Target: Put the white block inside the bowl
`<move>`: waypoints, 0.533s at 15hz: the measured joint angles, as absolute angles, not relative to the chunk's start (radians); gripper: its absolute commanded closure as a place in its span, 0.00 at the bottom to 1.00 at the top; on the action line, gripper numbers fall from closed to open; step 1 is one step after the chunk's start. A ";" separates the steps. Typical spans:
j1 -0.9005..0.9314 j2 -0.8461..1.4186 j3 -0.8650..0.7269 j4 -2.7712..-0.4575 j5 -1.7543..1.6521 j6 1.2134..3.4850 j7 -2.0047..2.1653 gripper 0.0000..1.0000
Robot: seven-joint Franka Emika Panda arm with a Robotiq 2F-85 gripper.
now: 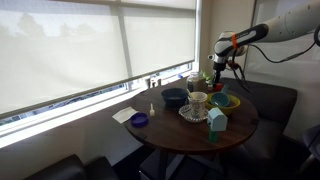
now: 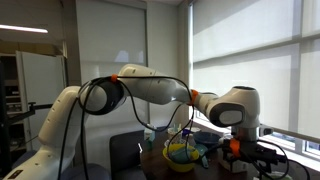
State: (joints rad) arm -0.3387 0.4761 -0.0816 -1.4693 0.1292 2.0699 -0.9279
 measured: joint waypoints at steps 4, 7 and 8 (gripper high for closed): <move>-0.341 0.478 -0.083 -1.470 0.129 2.109 -0.923 0.00; -0.350 0.502 -0.080 -1.471 0.144 2.158 -0.922 0.00; -0.351 0.515 -0.079 -1.471 0.153 2.178 -0.921 0.00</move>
State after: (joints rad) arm -0.3514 0.5146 -0.0788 -1.4714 0.1534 2.1779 -0.9210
